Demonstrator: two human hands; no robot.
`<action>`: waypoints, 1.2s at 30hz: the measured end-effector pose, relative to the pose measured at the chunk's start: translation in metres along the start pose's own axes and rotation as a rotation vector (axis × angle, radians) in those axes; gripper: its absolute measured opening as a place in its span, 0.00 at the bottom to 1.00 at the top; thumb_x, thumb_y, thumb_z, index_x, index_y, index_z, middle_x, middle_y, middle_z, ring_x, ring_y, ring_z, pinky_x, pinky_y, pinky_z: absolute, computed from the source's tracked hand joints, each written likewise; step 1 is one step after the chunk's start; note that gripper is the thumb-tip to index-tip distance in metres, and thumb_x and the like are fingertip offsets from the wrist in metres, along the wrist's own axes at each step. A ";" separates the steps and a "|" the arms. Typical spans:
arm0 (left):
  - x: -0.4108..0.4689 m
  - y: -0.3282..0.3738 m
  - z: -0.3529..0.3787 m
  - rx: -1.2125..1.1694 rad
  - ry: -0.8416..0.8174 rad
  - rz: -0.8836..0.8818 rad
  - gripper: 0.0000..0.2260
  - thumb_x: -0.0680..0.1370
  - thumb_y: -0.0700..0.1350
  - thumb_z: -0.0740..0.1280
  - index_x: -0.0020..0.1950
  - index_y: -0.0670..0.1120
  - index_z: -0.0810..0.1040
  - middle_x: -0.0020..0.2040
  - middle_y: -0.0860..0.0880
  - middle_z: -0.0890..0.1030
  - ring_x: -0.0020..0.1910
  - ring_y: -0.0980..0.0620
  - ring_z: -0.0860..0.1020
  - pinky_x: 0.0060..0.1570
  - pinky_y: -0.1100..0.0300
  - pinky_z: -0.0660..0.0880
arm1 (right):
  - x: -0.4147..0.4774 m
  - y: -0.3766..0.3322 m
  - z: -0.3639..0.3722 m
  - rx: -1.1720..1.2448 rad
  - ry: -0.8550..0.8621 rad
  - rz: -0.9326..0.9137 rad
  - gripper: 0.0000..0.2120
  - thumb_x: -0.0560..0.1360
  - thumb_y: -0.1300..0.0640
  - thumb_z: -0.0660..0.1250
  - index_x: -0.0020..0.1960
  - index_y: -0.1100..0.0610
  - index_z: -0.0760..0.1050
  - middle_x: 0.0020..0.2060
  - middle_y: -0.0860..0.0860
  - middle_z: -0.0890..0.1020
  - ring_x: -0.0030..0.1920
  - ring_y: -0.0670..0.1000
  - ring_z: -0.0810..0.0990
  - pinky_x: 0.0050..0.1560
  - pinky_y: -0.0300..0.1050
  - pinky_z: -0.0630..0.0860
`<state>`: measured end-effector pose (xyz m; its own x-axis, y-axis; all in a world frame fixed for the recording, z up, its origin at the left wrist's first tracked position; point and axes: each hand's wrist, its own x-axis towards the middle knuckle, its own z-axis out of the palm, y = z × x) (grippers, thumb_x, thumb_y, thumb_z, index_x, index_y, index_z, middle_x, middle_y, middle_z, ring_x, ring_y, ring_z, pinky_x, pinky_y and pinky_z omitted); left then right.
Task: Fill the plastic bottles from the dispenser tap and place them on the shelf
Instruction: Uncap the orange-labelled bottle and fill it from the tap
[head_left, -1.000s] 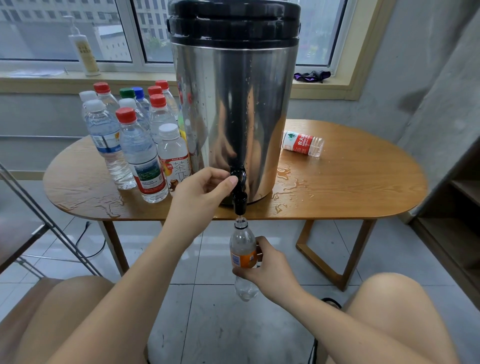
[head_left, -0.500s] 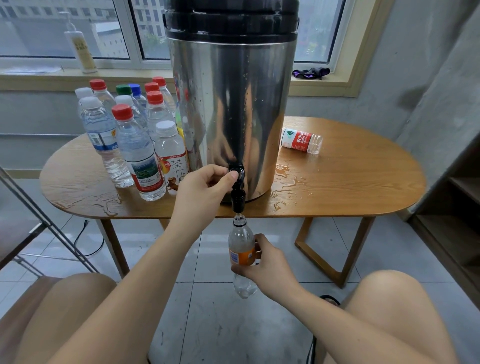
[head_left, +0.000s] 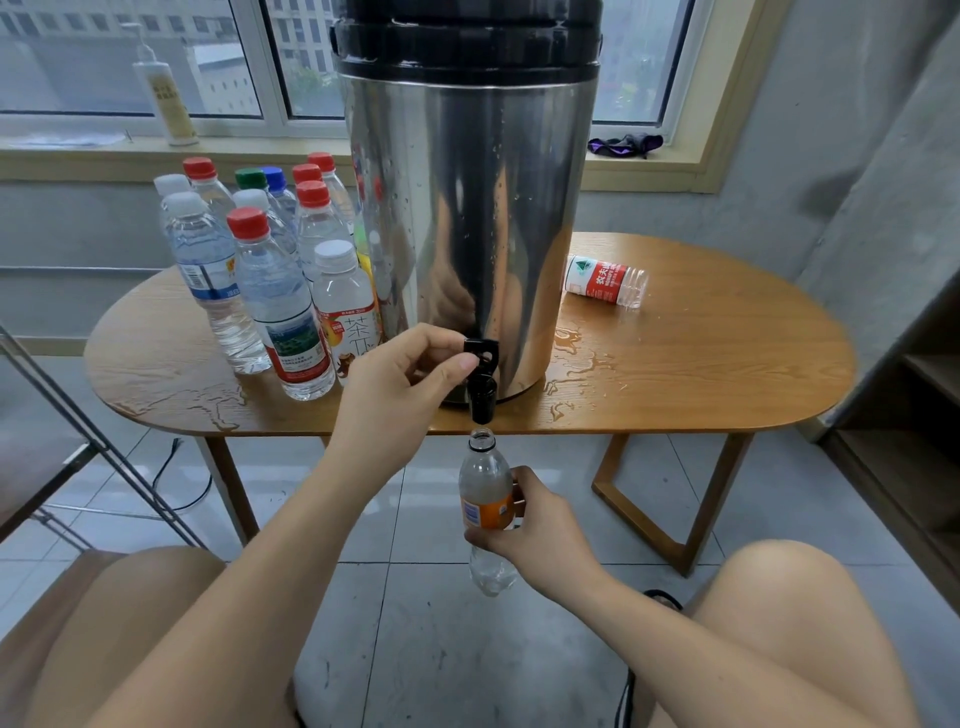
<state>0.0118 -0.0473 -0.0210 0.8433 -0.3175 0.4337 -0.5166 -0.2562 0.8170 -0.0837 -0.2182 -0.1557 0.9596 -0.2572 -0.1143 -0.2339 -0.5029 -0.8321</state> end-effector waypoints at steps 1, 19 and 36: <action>0.000 -0.001 -0.003 -0.021 -0.001 -0.001 0.05 0.82 0.48 0.75 0.57 0.54 0.86 0.46 0.57 0.87 0.48 0.57 0.85 0.49 0.65 0.79 | 0.000 0.000 0.000 0.002 -0.001 0.000 0.28 0.69 0.44 0.84 0.61 0.44 0.72 0.52 0.41 0.82 0.51 0.41 0.82 0.45 0.32 0.75; -0.006 -0.082 -0.035 0.543 -0.201 0.033 0.13 0.79 0.46 0.78 0.63 0.54 0.85 0.55 0.59 0.82 0.56 0.55 0.79 0.54 0.57 0.76 | -0.004 -0.006 0.002 0.019 -0.038 -0.020 0.25 0.69 0.43 0.84 0.58 0.42 0.73 0.52 0.40 0.84 0.51 0.38 0.82 0.46 0.30 0.77; -0.037 -0.057 -0.014 0.233 -0.273 -0.039 0.11 0.77 0.52 0.79 0.60 0.59 0.87 0.50 0.62 0.85 0.53 0.57 0.82 0.47 0.65 0.74 | -0.005 -0.001 0.006 -0.081 -0.076 -0.099 0.30 0.68 0.38 0.83 0.63 0.39 0.72 0.54 0.39 0.82 0.55 0.42 0.81 0.54 0.38 0.80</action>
<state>0.0117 -0.0079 -0.0781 0.8086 -0.5273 0.2612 -0.5316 -0.4643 0.7084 -0.0872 -0.2113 -0.1578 0.9869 -0.1415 -0.0773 -0.1467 -0.5887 -0.7949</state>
